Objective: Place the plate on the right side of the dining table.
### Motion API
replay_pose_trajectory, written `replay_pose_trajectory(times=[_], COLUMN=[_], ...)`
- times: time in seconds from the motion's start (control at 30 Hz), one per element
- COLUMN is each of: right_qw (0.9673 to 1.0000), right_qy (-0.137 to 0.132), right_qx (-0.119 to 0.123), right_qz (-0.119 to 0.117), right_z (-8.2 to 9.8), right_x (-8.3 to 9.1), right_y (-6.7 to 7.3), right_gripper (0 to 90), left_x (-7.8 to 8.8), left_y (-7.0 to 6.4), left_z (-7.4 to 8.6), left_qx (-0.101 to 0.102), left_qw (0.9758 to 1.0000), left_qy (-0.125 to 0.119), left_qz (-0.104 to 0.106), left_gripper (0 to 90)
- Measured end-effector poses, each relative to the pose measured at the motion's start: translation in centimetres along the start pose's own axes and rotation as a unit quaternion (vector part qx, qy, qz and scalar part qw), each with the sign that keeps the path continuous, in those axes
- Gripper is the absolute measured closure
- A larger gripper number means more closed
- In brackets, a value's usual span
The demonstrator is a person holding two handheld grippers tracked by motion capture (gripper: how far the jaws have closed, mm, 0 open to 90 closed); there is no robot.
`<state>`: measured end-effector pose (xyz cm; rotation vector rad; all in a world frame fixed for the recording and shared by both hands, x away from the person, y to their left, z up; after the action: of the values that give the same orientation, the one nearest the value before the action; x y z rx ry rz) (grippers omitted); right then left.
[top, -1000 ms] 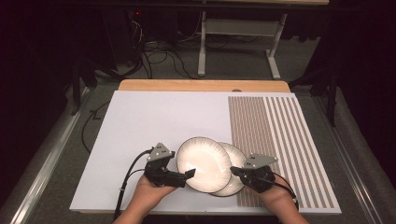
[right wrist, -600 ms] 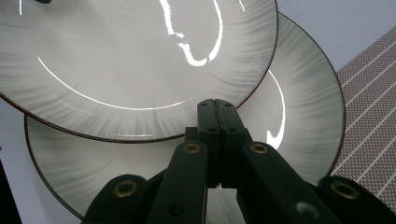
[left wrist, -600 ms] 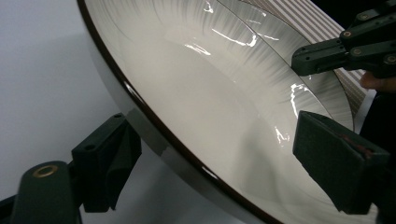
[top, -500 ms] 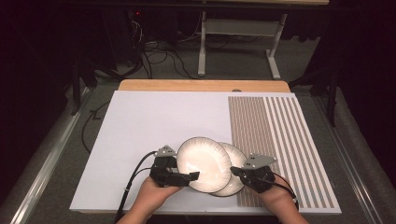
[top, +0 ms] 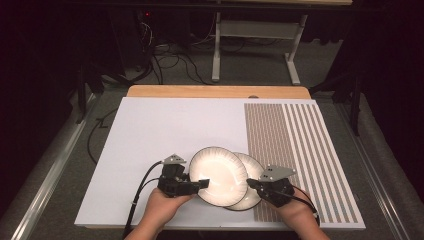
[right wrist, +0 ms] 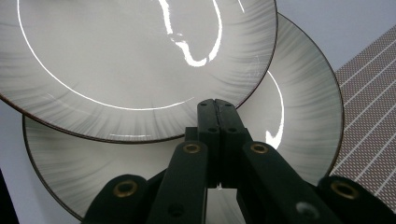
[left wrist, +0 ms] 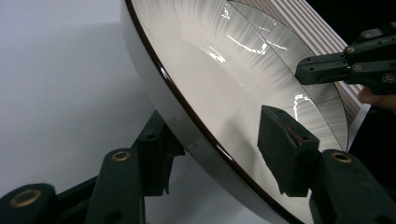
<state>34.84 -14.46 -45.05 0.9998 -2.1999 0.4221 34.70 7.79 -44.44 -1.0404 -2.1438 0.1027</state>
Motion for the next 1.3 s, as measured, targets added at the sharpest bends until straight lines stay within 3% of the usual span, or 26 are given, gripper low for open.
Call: replay_pose_trajectory(times=[0.23, 0.73, 0.93, 1.1, 1.3], right_qw=[1.0000, 1.0000, 0.9999, 0.9984, 0.9949], right_qy=[0.000, -0.007, -0.013, -0.053, -0.083], right_qx=[0.001, -0.004, -0.005, -0.020, -0.045], right_qz=[0.000, 0.005, 0.006, 0.006, 0.033], right_z=[0.0, 0.2, 0.1, -0.5, -0.9], right_x=[0.1, 0.7, 0.9, 2.3, 4.1], right_y=[0.0, -0.3, -0.3, -0.9, -2.7], right_gripper=[90.0, 90.0, 90.0, 87.2, 80.4], left_x=[0.0, 0.5, 0.6, 0.7, 1.0], left_y=[0.2, 0.2, 0.4, 0.6, 0.5], left_z=[-0.1, -0.3, -0.2, -0.1, -0.4], left_qx=[0.024, 0.032, 0.056, 0.078, 0.081], left_qw=[0.9997, 0.9992, 0.9976, 0.9949, 0.9933], left_qy=[-0.002, -0.022, -0.036, -0.050, -0.068], left_qz=[0.005, 0.003, 0.020, 0.039, 0.044], left_gripper=[51.5, 63.3, 66.0, 68.8, 71.7])
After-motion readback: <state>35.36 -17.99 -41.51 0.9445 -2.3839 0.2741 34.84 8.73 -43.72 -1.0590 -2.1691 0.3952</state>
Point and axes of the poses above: each handheld gripper's, and its own axes: x roughly backward along the jaws, z roughly out of its underside, y roughly to its left, the point moved 7 cm from there along -x, roughly forward along the jaws, and after that the axes turned 6 degrees about -x, right-handed, at the moved point
